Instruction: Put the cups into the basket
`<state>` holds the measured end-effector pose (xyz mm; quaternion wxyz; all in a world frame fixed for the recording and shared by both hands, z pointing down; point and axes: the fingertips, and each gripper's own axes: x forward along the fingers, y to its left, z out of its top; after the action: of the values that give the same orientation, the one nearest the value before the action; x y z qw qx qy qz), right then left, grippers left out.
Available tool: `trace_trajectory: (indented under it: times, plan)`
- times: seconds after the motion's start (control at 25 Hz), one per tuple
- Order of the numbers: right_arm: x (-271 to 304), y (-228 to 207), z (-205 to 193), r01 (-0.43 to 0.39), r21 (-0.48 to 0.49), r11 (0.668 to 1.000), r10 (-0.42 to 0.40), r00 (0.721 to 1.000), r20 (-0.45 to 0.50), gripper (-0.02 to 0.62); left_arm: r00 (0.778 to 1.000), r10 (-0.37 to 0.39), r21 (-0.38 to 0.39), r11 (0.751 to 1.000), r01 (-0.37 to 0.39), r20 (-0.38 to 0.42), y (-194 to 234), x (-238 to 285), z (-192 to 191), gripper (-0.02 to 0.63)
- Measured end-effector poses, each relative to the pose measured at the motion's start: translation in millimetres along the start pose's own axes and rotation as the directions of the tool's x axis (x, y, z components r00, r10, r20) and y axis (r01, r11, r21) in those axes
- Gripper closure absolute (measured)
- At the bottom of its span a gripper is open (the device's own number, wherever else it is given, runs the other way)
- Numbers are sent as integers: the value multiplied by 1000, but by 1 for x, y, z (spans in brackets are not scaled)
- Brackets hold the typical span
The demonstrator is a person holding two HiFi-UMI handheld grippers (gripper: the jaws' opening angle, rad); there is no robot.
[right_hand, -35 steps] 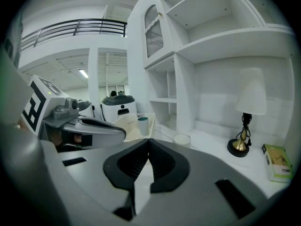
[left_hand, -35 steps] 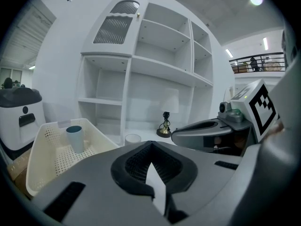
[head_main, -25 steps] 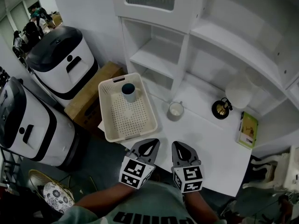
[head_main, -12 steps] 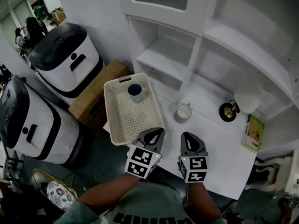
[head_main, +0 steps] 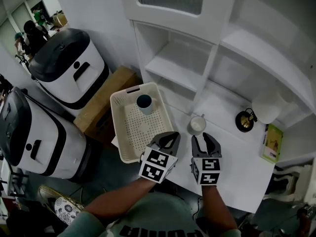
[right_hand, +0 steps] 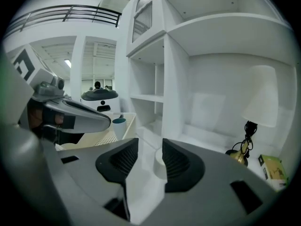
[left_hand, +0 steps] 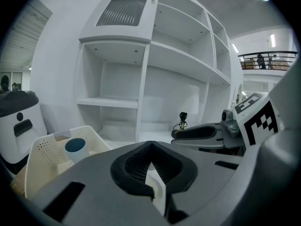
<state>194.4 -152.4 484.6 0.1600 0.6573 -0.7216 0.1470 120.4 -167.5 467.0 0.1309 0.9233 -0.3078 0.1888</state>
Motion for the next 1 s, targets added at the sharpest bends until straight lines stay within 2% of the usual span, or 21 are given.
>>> trace_trajectory:
  times: [0.24, 0.48, 0.72, 1.0]
  plan:
    - [29, -13, -6, 32, 11, 999, -32, 998, -45, 342, 1000, -8, 4, 1000, 8, -16, 16, 20, 9, 603]
    - [56, -26, -19, 56, 23, 998, -53, 993, -102, 273, 999, -16, -2, 1000, 16, -29, 27, 39, 17, 603]
    - [79, -37, -37, 61, 26, 998, -56, 985, -163, 230, 999, -22, 6, 1000, 23, -47, 35, 56, 20, 603]
    - [99, -47, -59, 64, 34, 997, -55, 972, -229, 216, 998, -26, 0, 1000, 26, -58, 39, 69, 21, 603]
